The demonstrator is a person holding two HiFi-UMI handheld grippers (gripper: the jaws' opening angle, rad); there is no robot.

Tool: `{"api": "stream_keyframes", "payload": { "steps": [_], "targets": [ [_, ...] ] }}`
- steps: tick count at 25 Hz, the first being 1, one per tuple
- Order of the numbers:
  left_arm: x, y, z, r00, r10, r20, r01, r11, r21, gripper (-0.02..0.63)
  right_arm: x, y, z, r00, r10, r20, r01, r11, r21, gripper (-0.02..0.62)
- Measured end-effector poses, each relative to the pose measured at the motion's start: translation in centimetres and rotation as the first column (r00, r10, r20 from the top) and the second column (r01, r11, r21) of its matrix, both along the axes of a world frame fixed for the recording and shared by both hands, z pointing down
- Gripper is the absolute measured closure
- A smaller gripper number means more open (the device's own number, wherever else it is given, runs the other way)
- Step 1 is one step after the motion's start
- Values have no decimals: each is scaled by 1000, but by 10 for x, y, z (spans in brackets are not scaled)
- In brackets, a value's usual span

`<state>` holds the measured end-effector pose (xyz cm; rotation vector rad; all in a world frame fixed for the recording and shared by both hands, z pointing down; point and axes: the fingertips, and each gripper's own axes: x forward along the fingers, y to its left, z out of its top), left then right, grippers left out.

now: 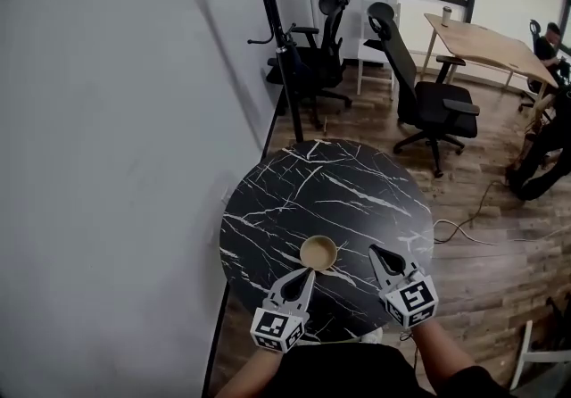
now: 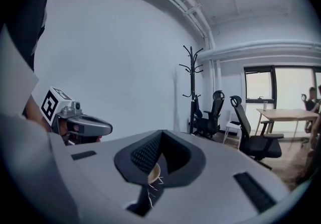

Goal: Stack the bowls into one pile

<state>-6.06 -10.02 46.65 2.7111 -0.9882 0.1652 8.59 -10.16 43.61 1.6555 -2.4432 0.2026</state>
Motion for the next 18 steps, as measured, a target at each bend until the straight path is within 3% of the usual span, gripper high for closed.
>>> {"api": "stream_keyframes", "payload": {
  "steps": [18],
  "targets": [
    [18, 27, -11, 999, -33, 4, 33, 999, 28, 592, -4, 23, -25, 999, -11, 48, 8, 998, 65, 591]
  ]
}}
